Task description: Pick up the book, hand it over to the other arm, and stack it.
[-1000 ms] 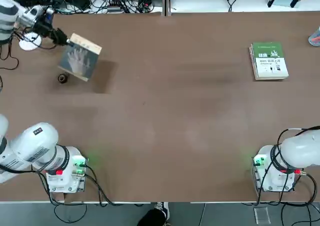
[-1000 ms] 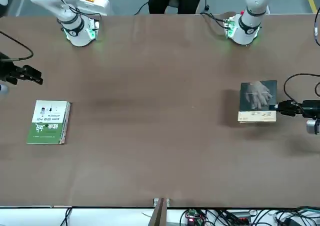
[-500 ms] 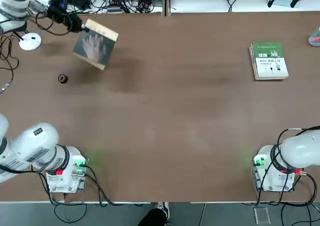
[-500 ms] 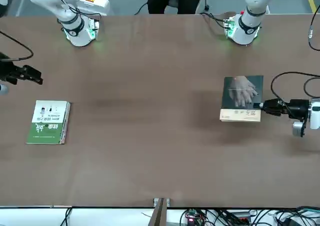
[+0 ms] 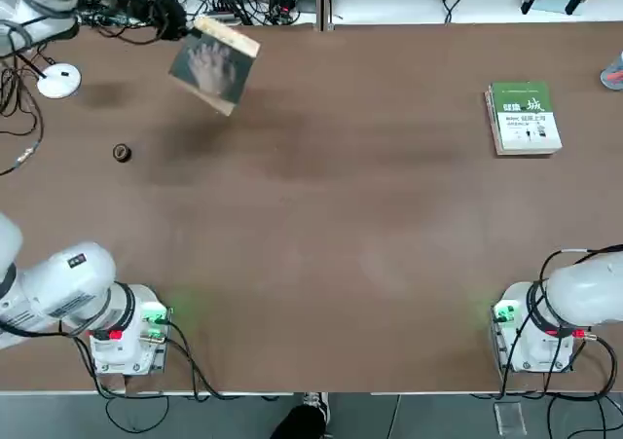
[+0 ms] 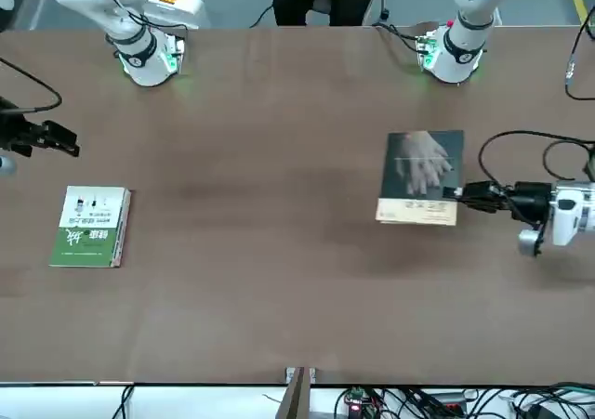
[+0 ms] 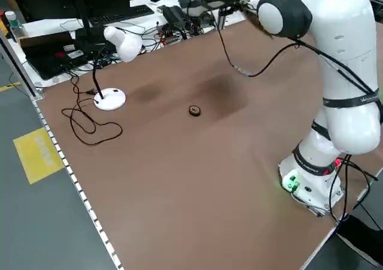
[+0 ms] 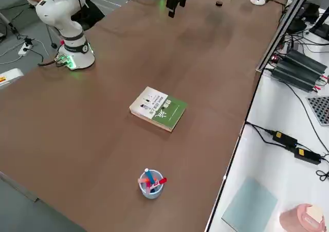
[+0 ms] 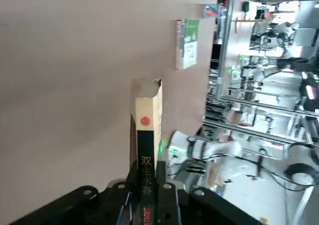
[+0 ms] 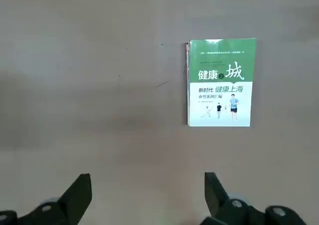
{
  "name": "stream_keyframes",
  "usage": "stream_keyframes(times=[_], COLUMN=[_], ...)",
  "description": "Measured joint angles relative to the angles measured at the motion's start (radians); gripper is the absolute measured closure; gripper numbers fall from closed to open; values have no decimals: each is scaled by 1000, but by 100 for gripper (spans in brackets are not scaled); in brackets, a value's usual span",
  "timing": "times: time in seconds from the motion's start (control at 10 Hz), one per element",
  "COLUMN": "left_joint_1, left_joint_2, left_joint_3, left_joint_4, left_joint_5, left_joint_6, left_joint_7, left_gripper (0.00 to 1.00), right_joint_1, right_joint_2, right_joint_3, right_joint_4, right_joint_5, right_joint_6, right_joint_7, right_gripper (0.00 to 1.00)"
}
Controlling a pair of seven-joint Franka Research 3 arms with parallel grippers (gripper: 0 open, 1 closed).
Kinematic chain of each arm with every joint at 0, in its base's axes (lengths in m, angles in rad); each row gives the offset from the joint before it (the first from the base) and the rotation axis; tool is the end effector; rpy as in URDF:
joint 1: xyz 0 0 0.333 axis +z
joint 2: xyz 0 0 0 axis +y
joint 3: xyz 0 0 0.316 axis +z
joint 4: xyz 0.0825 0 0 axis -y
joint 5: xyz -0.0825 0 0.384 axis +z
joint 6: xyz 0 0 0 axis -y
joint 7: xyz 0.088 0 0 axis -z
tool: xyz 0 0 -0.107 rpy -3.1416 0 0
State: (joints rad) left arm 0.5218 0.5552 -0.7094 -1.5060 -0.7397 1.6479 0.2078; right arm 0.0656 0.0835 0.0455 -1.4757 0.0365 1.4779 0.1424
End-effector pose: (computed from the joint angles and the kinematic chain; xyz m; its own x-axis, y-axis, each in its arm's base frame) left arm 0.6514 -0.1059 0.4341 0.9565 -0.2610 -0.1306 -0.0037 -0.4583 0.8888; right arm 0.5667 0.0663 0.6143 0.9959 -0.0281 -0.0859 -0.0306 -0.9991 -0.0284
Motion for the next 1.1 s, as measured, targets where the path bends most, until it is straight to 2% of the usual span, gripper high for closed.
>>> stream_keyframes(times=[0.3,0.7,1.1], left_joint_1=[-80,-180,-236], left_joint_2=[0,0,2], left_joint_3=[0,-1,0], left_joint_4=[6,53,61], left_joint_5=[-39,-43,-43], left_joint_6=[81,149,239], left_joint_7=[-62,-171,-177], left_gripper=[99,99,99], right_joint_1=[0,0,-3], right_joint_2=[0,0,0], right_joint_3=[0,0,-7], right_joint_4=[0,0,0], right_joint_5=[0,5,109], right_joint_6=[0,2,3], right_joint_7=[0,0,1], right_gripper=[0,0,0])
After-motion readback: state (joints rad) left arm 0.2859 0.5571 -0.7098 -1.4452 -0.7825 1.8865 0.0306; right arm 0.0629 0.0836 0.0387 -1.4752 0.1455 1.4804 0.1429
